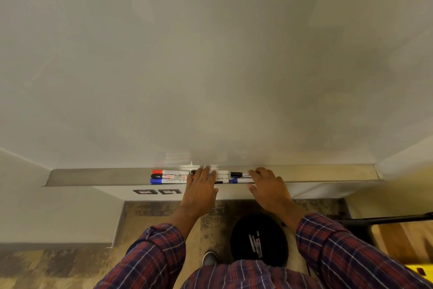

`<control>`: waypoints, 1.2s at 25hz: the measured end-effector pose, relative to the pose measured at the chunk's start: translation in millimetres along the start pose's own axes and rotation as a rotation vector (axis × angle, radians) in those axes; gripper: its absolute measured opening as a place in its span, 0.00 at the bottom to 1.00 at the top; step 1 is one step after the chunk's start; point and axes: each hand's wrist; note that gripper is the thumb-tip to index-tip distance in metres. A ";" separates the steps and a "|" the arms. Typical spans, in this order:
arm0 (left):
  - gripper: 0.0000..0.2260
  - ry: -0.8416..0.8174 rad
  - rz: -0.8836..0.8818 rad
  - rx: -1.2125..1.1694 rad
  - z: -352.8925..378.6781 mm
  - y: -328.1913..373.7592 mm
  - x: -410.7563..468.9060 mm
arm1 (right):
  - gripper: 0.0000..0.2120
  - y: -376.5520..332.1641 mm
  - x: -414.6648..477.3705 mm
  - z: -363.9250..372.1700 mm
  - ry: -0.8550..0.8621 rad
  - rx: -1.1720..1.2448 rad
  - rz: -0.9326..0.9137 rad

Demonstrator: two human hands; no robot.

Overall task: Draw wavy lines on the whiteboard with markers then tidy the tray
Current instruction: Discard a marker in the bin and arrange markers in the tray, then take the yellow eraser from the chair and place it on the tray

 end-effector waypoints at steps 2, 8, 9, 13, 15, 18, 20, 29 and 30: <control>0.30 0.000 0.011 0.007 0.1 -1.2 0.2 | 0.23 -2.7 -0.8 0.9 -0.014 -0.008 0.008; 0.30 -0.005 0.041 0.006 -1.0 -3.1 -0.9 | 0.24 -6.9 -3.0 -0.1 0.000 0.063 0.043; 0.30 0.003 0.047 0.008 -0.2 -4.0 -1.2 | 0.25 -7.5 -5.3 -0.1 0.010 0.088 0.054; 0.31 0.031 0.080 0.007 3.2 -4.1 -2.7 | 0.31 -14.6 -19.5 0.2 0.062 0.162 0.121; 0.31 0.044 0.107 0.007 5.2 0.2 -3.2 | 0.35 -18.9 -29.3 1.5 0.085 0.150 0.152; 0.32 0.064 0.140 0.025 5.1 16.7 -3.1 | 0.37 -18.5 -47.1 5.6 0.096 0.126 0.196; 0.33 0.078 0.169 0.047 4.7 32.9 -3.1 | 0.38 -12.3 -59.2 5.9 0.102 0.117 0.220; 0.34 0.096 0.332 0.079 4.0 152.8 1.7 | 0.37 70.3 -130.0 -8.2 0.195 0.137 0.366; 0.34 0.103 0.355 0.092 4.7 170.5 2.2 | 0.37 82.5 -139.3 -10.9 0.204 0.141 0.384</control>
Point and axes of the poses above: each hand's wrist, its own x-axis towards the middle knuckle, its own z-axis out of the palm, y = z × x, and after that the axes turned 2 degrees about y, right-handed
